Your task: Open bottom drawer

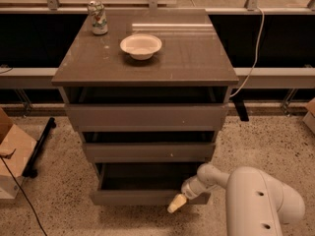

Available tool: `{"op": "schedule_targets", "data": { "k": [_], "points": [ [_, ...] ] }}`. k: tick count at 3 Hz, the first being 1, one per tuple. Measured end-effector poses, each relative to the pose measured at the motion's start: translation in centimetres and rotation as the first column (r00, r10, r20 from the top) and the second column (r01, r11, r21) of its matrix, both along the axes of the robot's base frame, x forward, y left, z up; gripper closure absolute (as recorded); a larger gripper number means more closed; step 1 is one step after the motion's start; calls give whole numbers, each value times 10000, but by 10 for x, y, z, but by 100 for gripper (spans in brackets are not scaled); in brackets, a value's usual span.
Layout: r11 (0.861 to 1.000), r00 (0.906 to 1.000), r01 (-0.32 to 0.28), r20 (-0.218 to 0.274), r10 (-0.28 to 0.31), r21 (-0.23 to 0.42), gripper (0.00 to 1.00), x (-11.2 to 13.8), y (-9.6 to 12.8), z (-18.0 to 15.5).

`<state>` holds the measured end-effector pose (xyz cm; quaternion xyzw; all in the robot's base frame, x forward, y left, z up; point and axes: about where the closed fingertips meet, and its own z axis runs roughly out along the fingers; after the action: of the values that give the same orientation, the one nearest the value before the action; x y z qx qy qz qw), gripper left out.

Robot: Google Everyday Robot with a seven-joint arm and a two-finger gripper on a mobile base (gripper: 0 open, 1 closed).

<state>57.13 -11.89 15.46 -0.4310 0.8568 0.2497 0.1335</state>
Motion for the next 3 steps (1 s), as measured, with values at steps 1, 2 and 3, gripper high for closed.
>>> {"op": "schedule_targets", "data": {
  "k": [1,2,3],
  "points": [
    [10000,10000,0,-4,0,1,0,0,0,0],
    [9998,9965,13,-840,3,192,0,-48,-3,-6],
    [9998,9965,13,-840,3,192,0,-46,-3,-5]
  ]
}}
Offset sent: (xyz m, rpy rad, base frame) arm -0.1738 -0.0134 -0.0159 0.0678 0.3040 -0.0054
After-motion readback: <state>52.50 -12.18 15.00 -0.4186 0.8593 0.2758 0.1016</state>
